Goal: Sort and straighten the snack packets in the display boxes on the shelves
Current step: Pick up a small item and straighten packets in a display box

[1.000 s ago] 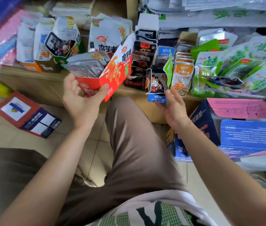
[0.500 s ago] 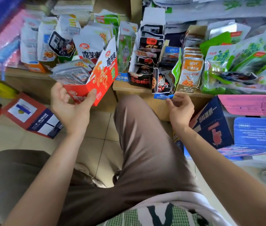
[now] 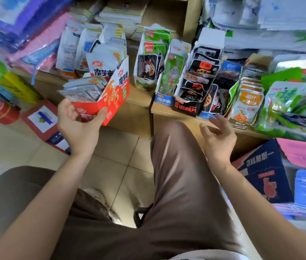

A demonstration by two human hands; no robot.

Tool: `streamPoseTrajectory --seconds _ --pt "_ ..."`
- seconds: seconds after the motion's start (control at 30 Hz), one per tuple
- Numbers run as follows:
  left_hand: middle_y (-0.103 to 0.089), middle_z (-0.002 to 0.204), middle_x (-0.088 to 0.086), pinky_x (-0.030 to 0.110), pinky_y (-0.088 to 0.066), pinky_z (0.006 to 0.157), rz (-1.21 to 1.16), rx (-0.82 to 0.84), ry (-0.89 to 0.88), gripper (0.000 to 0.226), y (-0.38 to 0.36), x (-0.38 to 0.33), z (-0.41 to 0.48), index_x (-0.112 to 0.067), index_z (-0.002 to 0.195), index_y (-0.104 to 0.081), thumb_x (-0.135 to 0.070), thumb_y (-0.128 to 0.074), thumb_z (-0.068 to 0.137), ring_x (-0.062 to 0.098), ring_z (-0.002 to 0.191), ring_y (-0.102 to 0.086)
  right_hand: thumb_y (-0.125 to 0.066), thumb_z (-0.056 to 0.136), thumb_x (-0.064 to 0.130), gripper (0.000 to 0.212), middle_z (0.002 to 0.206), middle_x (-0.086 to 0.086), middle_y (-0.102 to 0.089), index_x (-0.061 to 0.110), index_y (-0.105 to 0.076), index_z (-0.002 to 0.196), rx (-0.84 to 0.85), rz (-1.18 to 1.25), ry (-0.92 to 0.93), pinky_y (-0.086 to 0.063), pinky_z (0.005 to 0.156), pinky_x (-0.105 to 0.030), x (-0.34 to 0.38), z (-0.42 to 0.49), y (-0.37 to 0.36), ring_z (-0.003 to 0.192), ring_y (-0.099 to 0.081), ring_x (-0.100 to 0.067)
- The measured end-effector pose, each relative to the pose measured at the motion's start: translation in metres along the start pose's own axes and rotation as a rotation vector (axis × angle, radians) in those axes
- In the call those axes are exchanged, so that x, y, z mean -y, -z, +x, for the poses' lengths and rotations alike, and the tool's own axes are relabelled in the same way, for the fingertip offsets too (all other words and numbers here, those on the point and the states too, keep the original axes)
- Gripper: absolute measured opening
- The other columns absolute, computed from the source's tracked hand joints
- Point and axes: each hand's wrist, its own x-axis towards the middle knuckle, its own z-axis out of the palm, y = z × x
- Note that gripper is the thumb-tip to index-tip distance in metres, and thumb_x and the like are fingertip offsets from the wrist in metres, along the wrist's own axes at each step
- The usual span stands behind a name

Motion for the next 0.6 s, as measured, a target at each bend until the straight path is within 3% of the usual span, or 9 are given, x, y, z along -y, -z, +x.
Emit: streamPoseTrajectory --seconds 0.13,0.33,0.47,0.6 --pt "-0.067 0.126 0.005 0.037 -0.060 0.089 0.007 -0.019 0.024 0.075 0.001 0.008 0.015 -0.010 0.130 -0.053 -0.028 -0.093 0.068 0.013 0.114 -0.067 -0.078 0.086 0.016 0.026 0.102 0.000 -0.070 0.020 -0.069 0.110 0.253 -0.092 0.225 -0.053 0.074 -0.015 0.039 -0.013 -0.029 0.090 -0.067 -0.004" --pt "-0.070 0.119 0.002 0.040 -0.059 0.089 0.011 -0.035 0.021 0.075 -0.010 0.028 0.037 -0.012 0.124 -0.057 -0.027 -0.094 0.062 0.010 0.108 -0.069 -0.079 0.084 0.021 0.040 0.123 -0.003 -0.066 0.013 -0.067 0.122 0.580 -0.425 0.564 -0.052 0.096 -0.035 0.061 0.005 -0.115 0.113 -0.062 -0.020" --pt "-0.071 0.114 0.001 0.038 -0.059 0.087 -0.004 -0.028 0.015 0.077 -0.022 0.043 0.045 -0.009 0.124 -0.058 -0.028 -0.095 0.059 0.009 0.104 -0.070 -0.076 0.085 0.022 0.051 0.135 -0.009 -0.058 0.010 -0.060 0.132 0.614 -0.689 0.781 -0.038 0.107 -0.035 0.069 0.032 -0.159 0.124 -0.053 -0.030" --pt "-0.071 0.114 -0.004 0.042 -0.059 0.086 -0.013 -0.011 0.047 0.079 -0.036 0.061 0.046 -0.014 0.124 -0.058 -0.035 -0.095 0.058 0.009 0.103 -0.070 -0.075 0.086 0.027 0.069 0.151 -0.011 -0.044 0.017 -0.045 0.147 0.553 -1.008 0.876 -0.030 0.111 -0.051 0.073 0.052 -0.182 0.137 -0.041 -0.035"
